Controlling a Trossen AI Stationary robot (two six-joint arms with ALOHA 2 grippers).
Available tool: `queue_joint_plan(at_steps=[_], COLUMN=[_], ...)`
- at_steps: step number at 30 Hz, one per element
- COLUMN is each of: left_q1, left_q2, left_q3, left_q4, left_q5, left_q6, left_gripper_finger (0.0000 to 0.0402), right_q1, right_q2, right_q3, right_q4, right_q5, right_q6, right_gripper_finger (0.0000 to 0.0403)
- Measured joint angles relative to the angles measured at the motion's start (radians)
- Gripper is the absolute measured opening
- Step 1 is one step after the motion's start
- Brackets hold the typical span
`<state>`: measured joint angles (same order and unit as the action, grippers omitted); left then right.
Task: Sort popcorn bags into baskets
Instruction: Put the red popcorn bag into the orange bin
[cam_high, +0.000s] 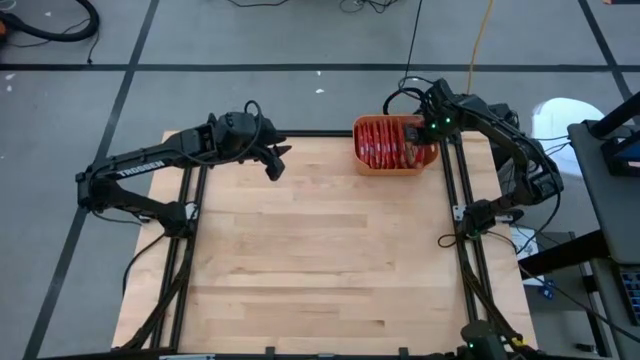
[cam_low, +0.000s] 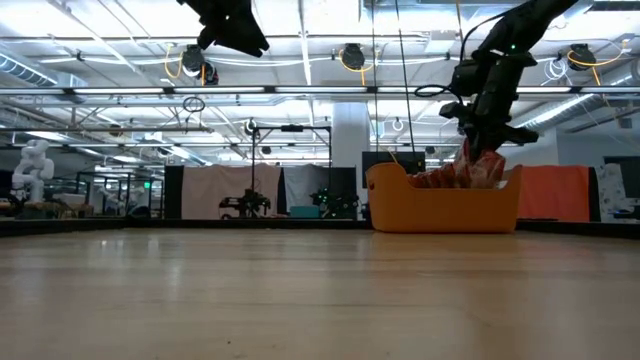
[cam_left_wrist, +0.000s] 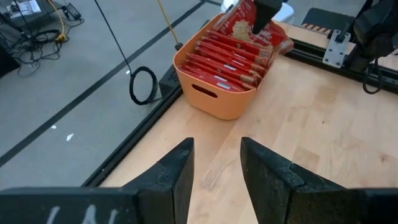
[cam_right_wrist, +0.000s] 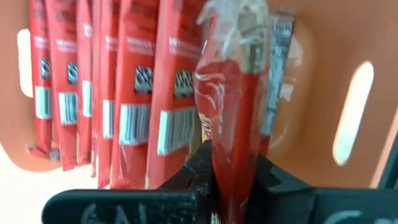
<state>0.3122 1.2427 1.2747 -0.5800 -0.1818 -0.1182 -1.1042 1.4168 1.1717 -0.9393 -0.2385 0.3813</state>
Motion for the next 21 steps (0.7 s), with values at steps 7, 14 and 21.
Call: queue_joint_plan(at_steps=[7,14,21], left_q1=[0.0,0.0,0.0], left_q2=[0.0,0.0,0.0], left_q3=[0.0,0.0,0.0], left_q4=[0.0,0.0,0.0], left_q5=[0.0,0.0,0.001], left_q6=[0.005,0.005,-0.023], left_gripper_finger=[0.0136,0.0136,0.0136], right_q1=[0.0,0.0,0.0], right_q2=[-0.001,0.044,0.085], right_q3=[0.0,0.0,0.0], right_q4=[0.0,0.037,0.04], right_q5=[-0.001,0.002,0.007], right_q6=[-0.001,-0.003,-0.008], right_gripper_finger=[0.003,0.003,0.003])
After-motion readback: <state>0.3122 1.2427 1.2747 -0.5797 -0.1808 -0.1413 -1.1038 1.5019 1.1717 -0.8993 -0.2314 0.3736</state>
